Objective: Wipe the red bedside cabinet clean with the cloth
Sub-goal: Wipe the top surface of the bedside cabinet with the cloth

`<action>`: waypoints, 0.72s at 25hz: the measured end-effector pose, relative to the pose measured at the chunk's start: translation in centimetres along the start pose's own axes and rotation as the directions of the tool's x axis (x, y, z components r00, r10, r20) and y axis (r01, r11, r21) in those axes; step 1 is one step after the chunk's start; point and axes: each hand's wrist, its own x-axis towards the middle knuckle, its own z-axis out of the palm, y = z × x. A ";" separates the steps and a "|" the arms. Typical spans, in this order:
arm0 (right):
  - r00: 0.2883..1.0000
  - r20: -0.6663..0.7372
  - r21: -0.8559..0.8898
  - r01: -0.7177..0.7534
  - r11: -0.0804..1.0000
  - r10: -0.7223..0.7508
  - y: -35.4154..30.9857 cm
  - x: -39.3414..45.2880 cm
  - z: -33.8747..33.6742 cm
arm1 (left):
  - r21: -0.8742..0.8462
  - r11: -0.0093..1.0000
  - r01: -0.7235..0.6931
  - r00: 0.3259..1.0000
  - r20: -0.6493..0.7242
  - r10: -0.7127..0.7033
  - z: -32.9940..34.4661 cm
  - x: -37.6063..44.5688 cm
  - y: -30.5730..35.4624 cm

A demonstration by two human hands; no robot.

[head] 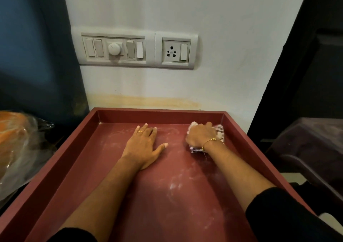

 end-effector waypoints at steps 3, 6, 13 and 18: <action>0.976 0.066 -0.032 -0.207 0.978 0.208 3.2 0.7 -0.8 | -0.032 0.999 0.013 1.000 0.009 -0.013 -0.1 -0.1 0.0; 0.978 0.039 -0.012 -0.205 0.979 0.206 2.4 0.7 -0.9 | -0.030 0.999 0.037 0.999 0.035 -0.036 0.0 -0.1 0.1; 0.971 -0.047 0.091 0.237 0.967 -0.233 -5.6 0.1 -0.8 | -0.048 0.997 0.064 0.996 0.067 -0.061 -0.2 -0.1 0.4; 0.971 -0.035 0.161 0.239 0.957 -0.237 -0.5 0.1 -0.5 | -0.053 0.993 0.102 0.988 0.119 -0.096 -0.3 -0.3 0.3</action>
